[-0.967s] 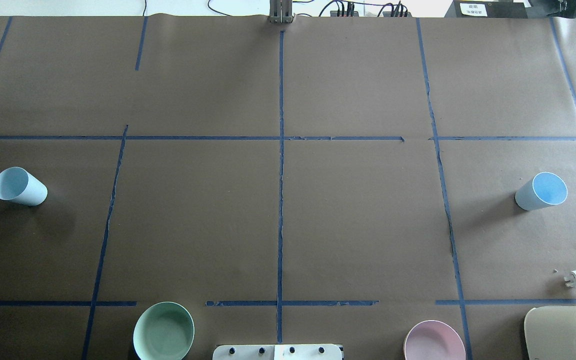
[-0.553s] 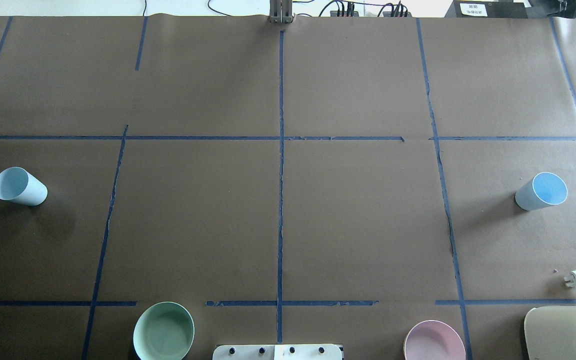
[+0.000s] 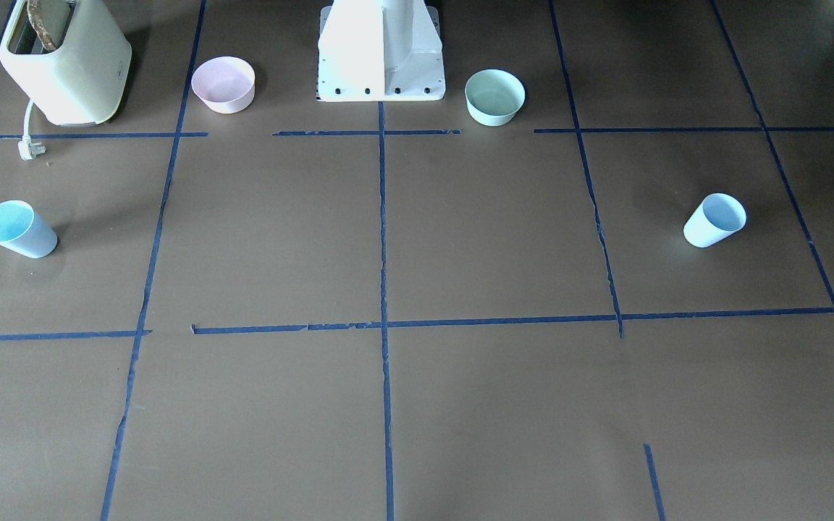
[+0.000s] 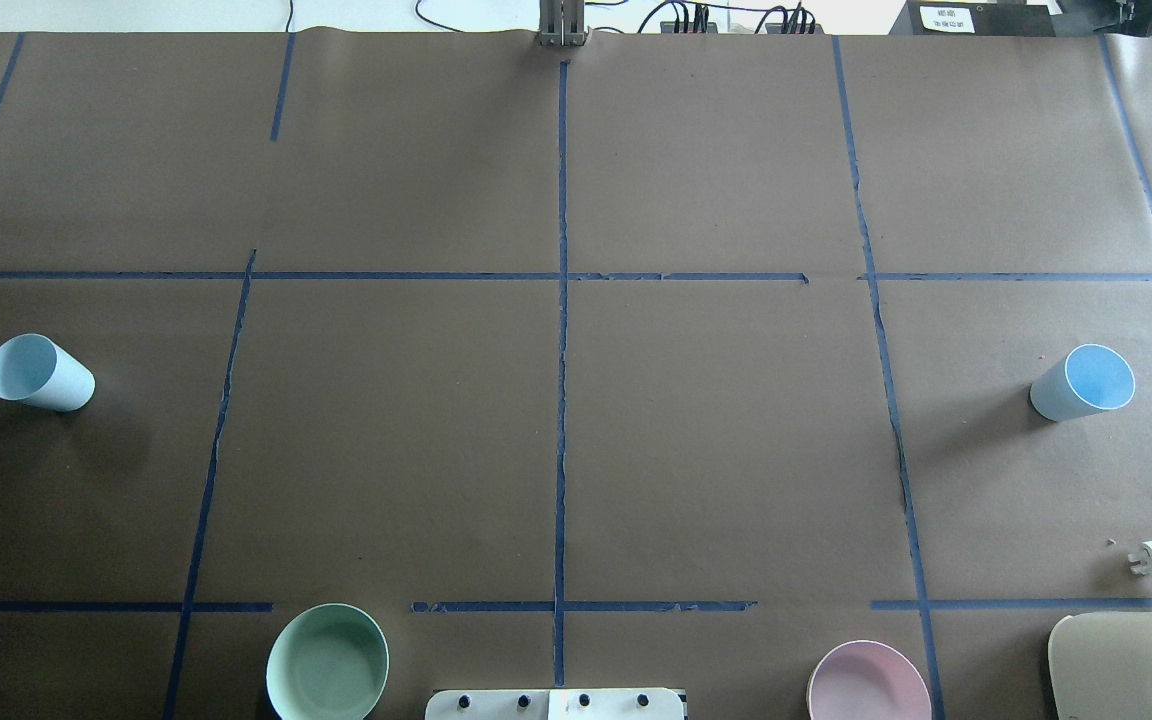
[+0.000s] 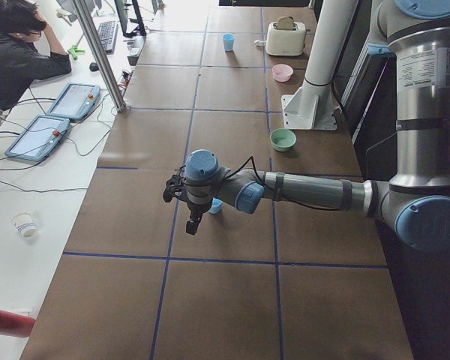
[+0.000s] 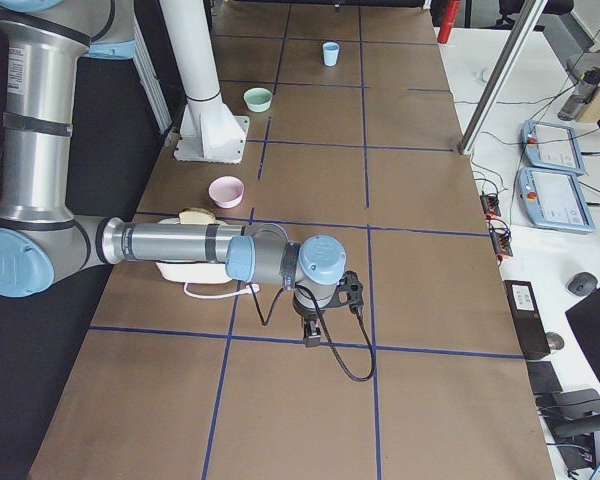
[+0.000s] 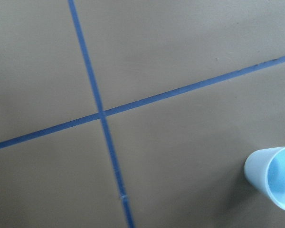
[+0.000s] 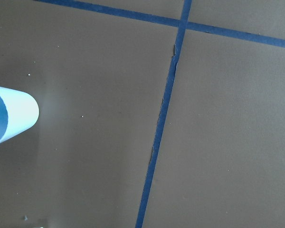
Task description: Stack blue cups with both arms
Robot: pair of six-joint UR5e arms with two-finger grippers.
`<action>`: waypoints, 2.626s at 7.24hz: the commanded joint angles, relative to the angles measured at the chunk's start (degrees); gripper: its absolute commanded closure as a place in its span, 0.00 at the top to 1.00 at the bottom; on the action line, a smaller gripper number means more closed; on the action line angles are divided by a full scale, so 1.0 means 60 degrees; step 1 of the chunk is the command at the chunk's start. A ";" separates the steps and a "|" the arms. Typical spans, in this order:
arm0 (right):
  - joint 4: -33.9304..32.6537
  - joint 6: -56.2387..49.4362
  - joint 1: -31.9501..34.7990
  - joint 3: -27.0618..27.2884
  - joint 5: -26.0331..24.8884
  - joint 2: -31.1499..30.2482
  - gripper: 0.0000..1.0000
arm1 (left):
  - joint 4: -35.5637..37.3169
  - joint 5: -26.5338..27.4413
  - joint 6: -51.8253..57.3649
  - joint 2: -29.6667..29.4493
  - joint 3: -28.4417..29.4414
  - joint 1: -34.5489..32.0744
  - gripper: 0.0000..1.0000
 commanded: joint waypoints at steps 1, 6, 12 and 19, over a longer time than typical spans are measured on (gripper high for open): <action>0.0000 -0.0005 -0.0004 -0.0006 0.0000 -0.0002 1.00 | -0.1447 0.1104 -0.3714 0.0048 0.0051 0.1820 1.00; 0.0000 -0.0005 -0.0004 -0.0021 -0.0015 -0.0002 1.00 | -0.1510 0.1138 -0.4181 0.0004 0.0518 0.2690 1.00; 0.0000 -0.0020 -0.0004 -0.0021 -0.0015 -0.0002 1.00 | -0.1495 0.1021 -0.4621 -0.0128 0.0448 0.2853 0.00; 0.0000 -0.0005 -0.0004 -0.0006 0.0000 -0.0017 1.00 | 0.0653 0.0734 -0.8156 -0.4733 0.0213 0.4341 0.00</action>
